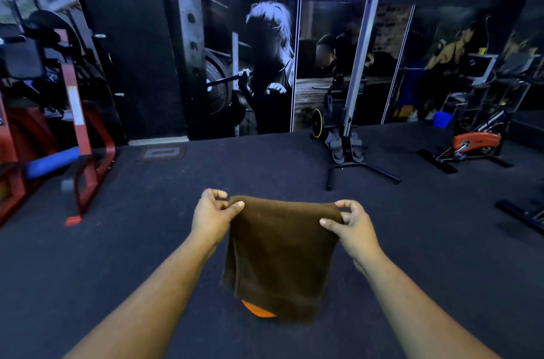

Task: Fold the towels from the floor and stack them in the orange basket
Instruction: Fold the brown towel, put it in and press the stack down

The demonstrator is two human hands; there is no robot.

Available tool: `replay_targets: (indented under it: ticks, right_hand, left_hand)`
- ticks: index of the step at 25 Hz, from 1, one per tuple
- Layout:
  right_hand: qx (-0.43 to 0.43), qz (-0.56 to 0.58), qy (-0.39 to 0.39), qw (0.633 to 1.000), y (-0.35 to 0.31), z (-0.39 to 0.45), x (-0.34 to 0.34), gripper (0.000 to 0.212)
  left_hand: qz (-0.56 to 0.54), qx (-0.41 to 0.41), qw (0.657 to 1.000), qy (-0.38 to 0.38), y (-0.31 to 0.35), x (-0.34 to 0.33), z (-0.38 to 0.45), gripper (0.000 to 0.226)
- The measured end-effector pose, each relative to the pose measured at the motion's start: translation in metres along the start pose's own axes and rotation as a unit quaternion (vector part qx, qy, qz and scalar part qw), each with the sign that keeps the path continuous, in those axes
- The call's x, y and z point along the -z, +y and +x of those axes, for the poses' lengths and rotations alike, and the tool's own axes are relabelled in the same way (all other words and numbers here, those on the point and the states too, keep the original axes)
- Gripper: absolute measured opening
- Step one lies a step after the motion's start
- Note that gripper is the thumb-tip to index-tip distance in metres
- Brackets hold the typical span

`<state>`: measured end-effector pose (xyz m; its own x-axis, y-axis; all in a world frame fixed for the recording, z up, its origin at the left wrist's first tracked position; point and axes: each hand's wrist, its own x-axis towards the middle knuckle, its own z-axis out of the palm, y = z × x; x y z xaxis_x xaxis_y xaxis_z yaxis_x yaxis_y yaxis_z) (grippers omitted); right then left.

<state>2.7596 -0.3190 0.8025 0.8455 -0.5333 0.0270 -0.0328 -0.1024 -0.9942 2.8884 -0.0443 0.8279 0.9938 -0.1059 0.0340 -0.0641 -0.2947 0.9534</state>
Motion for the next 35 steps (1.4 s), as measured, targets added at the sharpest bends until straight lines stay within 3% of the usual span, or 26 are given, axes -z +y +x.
replay_targets:
  ticks: [6, 9, 12, 15, 17, 18, 20, 22, 23, 27, 30, 32, 34, 35]
  right_hand:
    - [0.001, 0.058, -0.081, 0.995, -0.005, -0.006, 0.009, 0.040]
    - [0.006, 0.056, -0.050, 0.997, -0.007, -0.010, 0.010, 0.034]
    - [0.054, -0.071, -0.013, 0.996, -0.006, -0.010, 0.012, 0.032]
    - [0.111, -0.242, 0.018, 0.964, -0.007, -0.017, 0.013, 0.027]
    - [0.155, -0.306, 0.044, 0.938, -0.012, -0.021, 0.012, 0.023]
    - [0.184, -0.319, 0.056, 0.928, -0.013, -0.022, 0.014, 0.022]
    - [0.205, -0.280, 0.053, 0.936, -0.013, -0.021, 0.017, 0.018]
    - [0.139, -0.145, -0.011, 0.980, -0.020, -0.025, 0.018, 0.011]
    - [0.109, -0.075, -0.046, 0.990, -0.025, -0.026, 0.017, 0.012]
    - [0.103, 0.182, -0.034, 0.977, -0.048, -0.031, 0.012, 0.024]
    - [0.029, 0.128, -0.132, 0.983, -0.025, -0.048, 0.002, 0.064]
    - [-0.010, 0.117, -0.130, 0.985, -0.006, -0.061, -0.007, 0.059]
    - [-0.037, 0.175, -0.070, 0.981, -0.008, -0.060, -0.013, 0.037]
    - [-0.052, 0.189, -0.059, 0.979, -0.014, -0.057, -0.014, 0.029]
  left_hand:
    - [-0.003, -0.036, 0.995, -0.091, 0.007, 0.008, -0.014, 0.045]
    - [0.084, -0.089, 0.988, -0.098, 0.008, 0.014, -0.011, 0.043]
    - [0.248, -0.154, 0.954, -0.061, 0.015, 0.020, -0.013, 0.037]
    - [0.407, -0.224, 0.885, -0.030, 0.022, 0.023, -0.024, 0.022]
    - [0.451, -0.244, 0.859, -0.008, 0.021, 0.023, -0.027, 0.021]
    - [0.444, -0.241, 0.863, -0.005, 0.018, 0.024, -0.026, 0.021]
    - [0.347, -0.222, 0.910, -0.044, 0.013, 0.024, -0.024, 0.015]
    - [0.152, -0.165, 0.969, -0.102, 0.017, 0.023, -0.028, 0.011]
    - [0.065, -0.140, 0.982, -0.113, 0.023, 0.022, -0.033, 0.014]
    - [-0.091, -0.127, 0.983, -0.101, 0.058, 0.010, -0.048, 0.021]
    - [-0.209, -0.088, 0.969, -0.096, 0.096, 0.001, -0.048, 0.025]
    - [-0.288, -0.058, 0.946, -0.139, 0.094, 0.010, -0.045, 0.044]
    - [-0.245, 0.007, 0.942, -0.228, 0.052, 0.014, -0.049, 0.079]
    - [-0.191, 0.045, 0.941, -0.276, 0.019, 0.014, -0.062, 0.086]
